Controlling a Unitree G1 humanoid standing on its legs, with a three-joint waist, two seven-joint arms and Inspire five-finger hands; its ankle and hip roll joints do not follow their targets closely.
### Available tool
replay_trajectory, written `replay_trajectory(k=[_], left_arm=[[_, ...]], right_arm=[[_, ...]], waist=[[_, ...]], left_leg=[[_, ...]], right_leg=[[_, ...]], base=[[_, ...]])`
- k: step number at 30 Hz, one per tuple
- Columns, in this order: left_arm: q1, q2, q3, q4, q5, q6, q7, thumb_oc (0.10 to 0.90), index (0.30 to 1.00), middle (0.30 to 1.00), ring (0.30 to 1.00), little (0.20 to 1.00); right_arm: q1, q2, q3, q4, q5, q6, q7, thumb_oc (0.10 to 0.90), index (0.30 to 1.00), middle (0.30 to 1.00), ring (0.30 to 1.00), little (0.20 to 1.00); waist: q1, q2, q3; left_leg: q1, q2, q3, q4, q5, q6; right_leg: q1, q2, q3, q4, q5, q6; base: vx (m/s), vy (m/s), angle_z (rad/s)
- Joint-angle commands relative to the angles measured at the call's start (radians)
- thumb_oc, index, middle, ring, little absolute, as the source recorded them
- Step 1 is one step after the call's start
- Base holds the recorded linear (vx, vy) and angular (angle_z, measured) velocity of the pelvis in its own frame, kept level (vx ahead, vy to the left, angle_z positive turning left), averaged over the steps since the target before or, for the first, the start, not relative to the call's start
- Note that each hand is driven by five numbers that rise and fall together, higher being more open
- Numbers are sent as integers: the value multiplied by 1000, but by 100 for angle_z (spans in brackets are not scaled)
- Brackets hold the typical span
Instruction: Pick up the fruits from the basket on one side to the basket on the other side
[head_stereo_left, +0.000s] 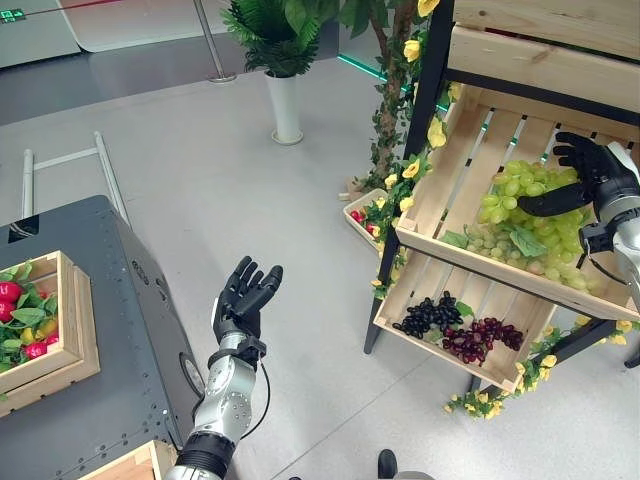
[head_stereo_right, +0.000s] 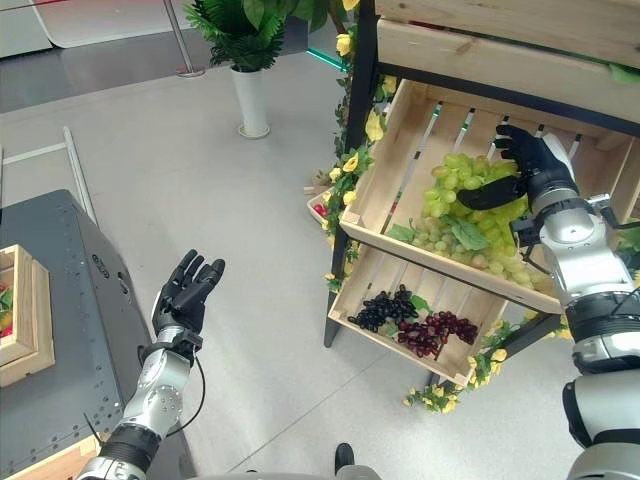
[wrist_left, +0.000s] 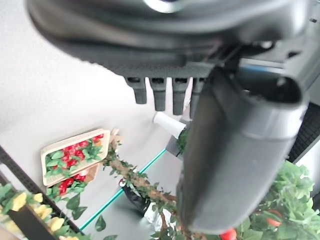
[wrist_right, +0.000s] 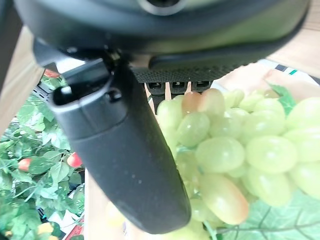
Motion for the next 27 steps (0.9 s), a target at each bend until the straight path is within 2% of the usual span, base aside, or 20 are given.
replay_trajectory(k=[1,10,17,22,27], left_arm=[[-120,55,-43,-5,3,-58,-41,800,900,900,900,900],[-123,52,-52,-8,7,-56,-29,800,900,900,900,900],[-113,48,-41,0,10,-53,-45,800,900,900,900,900],[-107,43,-31,3,10,-52,-46,800,900,900,900,900],[-98,36,-16,7,21,-54,-48,800,900,900,900,900]], right_arm=[[-140,-73,-38,-25,6,-154,-36,800,900,900,900,900],[-113,-45,-76,-69,49,-179,-62,800,900,900,900,900],[-59,24,-139,-180,196,-194,18,800,900,900,900,900],[-15,90,-186,-284,299,-171,86,800,900,900,900,900],[60,150,-222,-395,280,-151,148,800,900,900,900,900]], waist=[[18,-57,-100],[14,-53,-97],[11,-48,-98],[5,-45,-100],[-6,-45,-103]], left_leg=[[-12,-17,-62,8,-27,-6],[-8,-16,-60,8,-31,-5],[-6,-14,-56,8,-32,-5],[-5,-14,-54,8,-35,-5],[-4,-12,-47,8,-35,-4]], right_leg=[[87,-6,-13,7,-31,-11],[89,-6,-11,7,-33,-11],[90,-7,-12,7,-36,-13],[91,-8,-11,7,-38,-14],[90,-10,-8,7,-38,-13]], base=[[0,0,0],[0,0,0],[0,0,0],[0,0,0],[0,0,0]])
